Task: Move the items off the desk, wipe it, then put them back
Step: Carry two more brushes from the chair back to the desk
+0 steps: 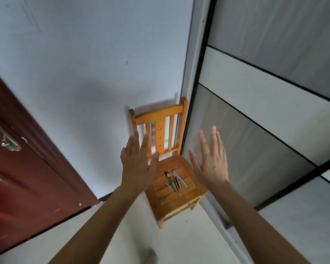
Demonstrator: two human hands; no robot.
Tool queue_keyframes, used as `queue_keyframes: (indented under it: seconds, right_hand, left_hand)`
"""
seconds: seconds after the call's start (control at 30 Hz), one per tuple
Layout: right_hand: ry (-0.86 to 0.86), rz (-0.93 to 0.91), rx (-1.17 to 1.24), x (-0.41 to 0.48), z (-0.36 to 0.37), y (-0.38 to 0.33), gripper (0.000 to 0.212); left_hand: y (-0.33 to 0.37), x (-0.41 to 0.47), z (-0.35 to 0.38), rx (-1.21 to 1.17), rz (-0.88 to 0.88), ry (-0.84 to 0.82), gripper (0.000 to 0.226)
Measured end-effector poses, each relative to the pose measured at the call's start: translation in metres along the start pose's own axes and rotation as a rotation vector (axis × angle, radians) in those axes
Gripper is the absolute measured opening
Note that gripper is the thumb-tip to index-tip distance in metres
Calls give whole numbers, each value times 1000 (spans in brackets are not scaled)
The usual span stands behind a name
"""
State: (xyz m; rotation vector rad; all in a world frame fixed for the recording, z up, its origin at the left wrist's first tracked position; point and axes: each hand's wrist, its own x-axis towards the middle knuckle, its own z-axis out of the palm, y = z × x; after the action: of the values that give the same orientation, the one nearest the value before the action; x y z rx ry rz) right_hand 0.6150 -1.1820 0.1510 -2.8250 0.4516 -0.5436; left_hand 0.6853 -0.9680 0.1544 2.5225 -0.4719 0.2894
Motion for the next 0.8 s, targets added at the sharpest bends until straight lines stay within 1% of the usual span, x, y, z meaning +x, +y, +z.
queue_keyframes:
  seconds: [0.1,0.2,0.3,0.4,0.53,0.6,0.7,0.8]
  right_hand:
    - [-9,50,2,44,9,15,71]
    - [-47,86,25,77,20,33,74]
    - [-89,80,62,110,43,56,73]
    - [-158,68,88,143,80,82,69]
    - [-246,39,95,173,144,114,75]
    - [-296,20,98,175,187,131,69]
    - [-352,43,124,164,259,154,62]
    - [-410,69,149,136,329,173,66]
  left_hand:
    - [2,52,22,-1,27,-14,66]
    - [4,88,48,9,33,-8,65]
    - [8,114,81,28,-10,-16,66]
    - [8,128,124,56,-88,-62,68]
    - [-3,134,191,72,-282,-167,64]
    - [-14,129,228,56,-362,-207,59]
    - [-37,112,291,37,-418,-216,51]
    - [-67,84,358,22,-497,-277,44]
